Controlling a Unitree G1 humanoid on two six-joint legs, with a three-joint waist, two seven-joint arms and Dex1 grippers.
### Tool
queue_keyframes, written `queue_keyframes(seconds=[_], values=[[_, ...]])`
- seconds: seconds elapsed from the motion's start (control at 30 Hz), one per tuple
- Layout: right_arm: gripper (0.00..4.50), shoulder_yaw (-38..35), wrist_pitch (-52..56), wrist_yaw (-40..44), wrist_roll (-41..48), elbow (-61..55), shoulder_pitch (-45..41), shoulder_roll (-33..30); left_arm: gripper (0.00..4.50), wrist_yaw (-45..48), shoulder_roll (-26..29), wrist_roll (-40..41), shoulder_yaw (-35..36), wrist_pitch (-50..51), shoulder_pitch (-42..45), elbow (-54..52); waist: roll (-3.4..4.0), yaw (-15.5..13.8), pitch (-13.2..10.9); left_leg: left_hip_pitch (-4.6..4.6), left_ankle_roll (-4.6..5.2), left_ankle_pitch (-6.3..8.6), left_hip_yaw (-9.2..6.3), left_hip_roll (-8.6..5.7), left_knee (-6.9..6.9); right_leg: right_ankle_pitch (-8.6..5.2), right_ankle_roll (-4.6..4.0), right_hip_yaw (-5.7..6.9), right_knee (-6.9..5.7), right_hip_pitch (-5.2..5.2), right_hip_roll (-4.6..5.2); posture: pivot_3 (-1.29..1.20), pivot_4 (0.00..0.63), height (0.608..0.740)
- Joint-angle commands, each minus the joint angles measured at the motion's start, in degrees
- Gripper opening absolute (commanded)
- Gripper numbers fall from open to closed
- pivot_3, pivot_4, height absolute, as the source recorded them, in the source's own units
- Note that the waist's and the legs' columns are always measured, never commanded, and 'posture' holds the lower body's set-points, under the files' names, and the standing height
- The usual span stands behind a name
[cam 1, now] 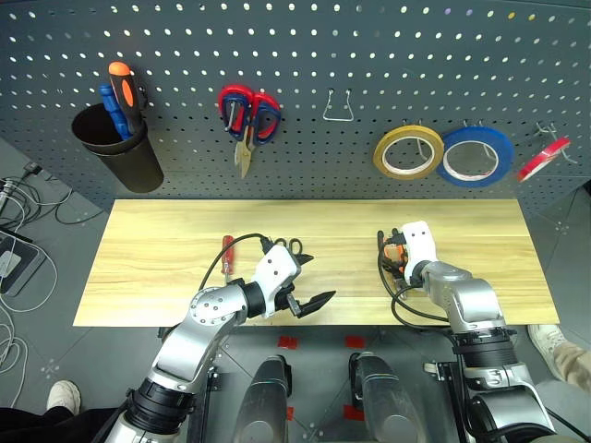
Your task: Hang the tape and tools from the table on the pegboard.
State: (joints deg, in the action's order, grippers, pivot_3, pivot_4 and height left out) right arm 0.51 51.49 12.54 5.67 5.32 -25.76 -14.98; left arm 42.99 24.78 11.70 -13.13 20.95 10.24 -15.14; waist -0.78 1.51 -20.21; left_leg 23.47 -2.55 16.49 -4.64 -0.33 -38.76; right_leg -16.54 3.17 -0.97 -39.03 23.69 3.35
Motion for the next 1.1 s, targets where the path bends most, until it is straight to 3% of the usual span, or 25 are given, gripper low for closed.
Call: queue_keyframes(seconds=[0.03,0.3,0.5,0.63,0.8,1.1], values=[[2.87,0.4,-1.3,1.6,-0.3,-2.4,0.1,-1.8,4.5,-0.2,-0.6,1.3,0.7,-0.2,-0.3,-1.6,0.0,0.0,0.0,0.01,0.0,0.0,0.01,0.0,0.0,0.0,0.0,0.0,0.0,0.02,0.0,0.08,0.394,0.74],[2.87,1.1,-4.5,6.0,1.7,-16.9,6.9,-4.8,4.5,-1.0,-0.4,2.2,1.1,-0.8,-4.1,-5.4,0.0,0.1,0.1,0.46,-0.07,-0.04,0.01,0.03,0.0,0.01,0.01,0.02,0.01,0.45,0.06,0.07,0.318,0.74],[2.87,0.7,-8.2,4.5,4.5,-31.4,12.3,0.1,4.5,-8.9,-2.8,3.2,6.3,1.3,-8.5,-13.4,0.01,0.1,0.7,0.47,-0.36,-0.2,-0.03,0.11,0.03,0.01,0.01,0.04,-0.02,0.48,0.14,0.08,0.259,0.74],[2.87,1.5,-14.9,2.0,4.4,-34.7,10.9,5.8,4.5,-12.3,-4.3,3.4,7.0,2.6,-9.6,-17.9,-0.02,-0.2,2.3,0.51,-0.43,-0.24,-0.02,0.02,0.06,0.01,0.02,0.05,0.05,0.48,0.17,0.1,0.207,0.74],[2.87,4.2,-30.7,-0.9,-0.8,-28.8,4.4,9.5,4.5,-17.2,-7.1,3.1,8.6,3.9,-5.4,-19.0,-0.15,-1.4,4.5,0.45,-0.48,-0.27,0.0,-0.12,0.05,0.01,0.02,0.07,0.05,0.46,0.15,0.14,0.159,0.74],[2.87,5.0,-55.0,-6.3,-8.4,-7.9,-11.0,12.0,4.5,-23.7,-10.7,0.8,10.7,1.7,6.1,-13.7,-0.39,-2.9,7.0,0.4,-0.61,-0.34,0.21,-0.15,0.06,0.01,0.01,0.14,0.05,0.42,0.02,0.16,0.134,0.74]])
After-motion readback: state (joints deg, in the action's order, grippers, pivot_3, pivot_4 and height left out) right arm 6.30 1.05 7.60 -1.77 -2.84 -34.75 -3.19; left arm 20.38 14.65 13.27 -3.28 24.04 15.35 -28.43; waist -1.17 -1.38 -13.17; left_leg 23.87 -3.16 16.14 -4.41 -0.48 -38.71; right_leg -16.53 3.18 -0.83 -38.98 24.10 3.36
